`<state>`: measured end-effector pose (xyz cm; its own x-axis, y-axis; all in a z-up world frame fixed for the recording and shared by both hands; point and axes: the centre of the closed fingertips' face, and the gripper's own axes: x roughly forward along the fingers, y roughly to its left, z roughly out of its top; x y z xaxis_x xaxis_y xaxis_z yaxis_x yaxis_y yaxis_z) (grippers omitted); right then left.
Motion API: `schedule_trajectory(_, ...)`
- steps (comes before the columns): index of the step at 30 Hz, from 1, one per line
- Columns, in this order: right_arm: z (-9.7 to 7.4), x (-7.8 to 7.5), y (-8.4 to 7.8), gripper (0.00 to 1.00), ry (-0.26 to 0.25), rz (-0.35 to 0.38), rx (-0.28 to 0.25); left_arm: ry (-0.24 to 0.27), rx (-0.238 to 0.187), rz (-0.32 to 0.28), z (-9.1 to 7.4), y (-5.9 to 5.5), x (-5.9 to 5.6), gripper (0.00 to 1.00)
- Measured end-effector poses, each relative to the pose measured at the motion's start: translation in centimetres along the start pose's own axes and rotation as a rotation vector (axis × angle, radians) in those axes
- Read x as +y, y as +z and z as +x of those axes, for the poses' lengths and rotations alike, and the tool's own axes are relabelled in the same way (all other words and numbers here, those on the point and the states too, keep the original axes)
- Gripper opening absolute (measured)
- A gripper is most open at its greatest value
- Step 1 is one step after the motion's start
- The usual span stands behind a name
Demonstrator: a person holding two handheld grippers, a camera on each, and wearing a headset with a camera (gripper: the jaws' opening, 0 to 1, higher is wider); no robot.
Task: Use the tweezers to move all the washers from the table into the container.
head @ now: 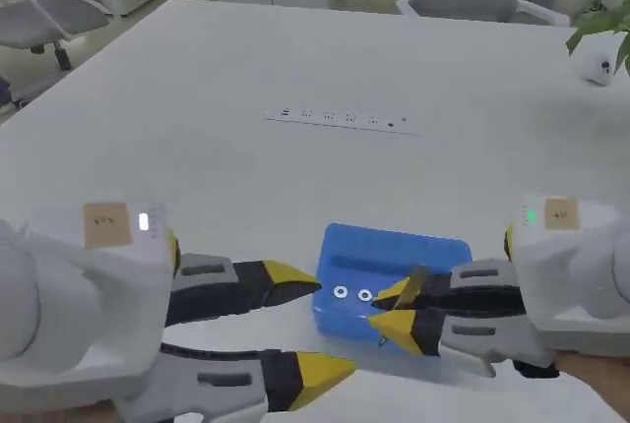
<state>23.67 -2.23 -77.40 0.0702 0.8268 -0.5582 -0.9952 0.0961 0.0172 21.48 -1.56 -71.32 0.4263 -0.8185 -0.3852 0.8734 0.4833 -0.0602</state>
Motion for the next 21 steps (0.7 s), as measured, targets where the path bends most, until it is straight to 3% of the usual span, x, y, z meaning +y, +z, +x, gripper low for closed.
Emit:
schedule_trajectory(5,-0.3,2.5,-2.1,0.04,0.069,-0.060,0.078,-0.102,0.018,0.031,1.6,0.1,-2.2,0.24)
schedule_trajectory(10,-0.4,4.4,-3.2,0.04,0.114,-0.088,0.110,-0.177,0.051,0.087,3.1,-0.1,-4.0,0.15)
schedule_trajectory(15,-0.6,5.1,-4.3,0.04,0.115,-0.117,0.150,-0.236,0.079,0.127,4.3,-0.2,-4.9,0.06)
schedule_trajectory(21,-1.3,4.8,-5.5,0.04,0.070,-0.108,0.180,-0.317,0.129,0.164,5.4,-0.9,-5.7,0.00)
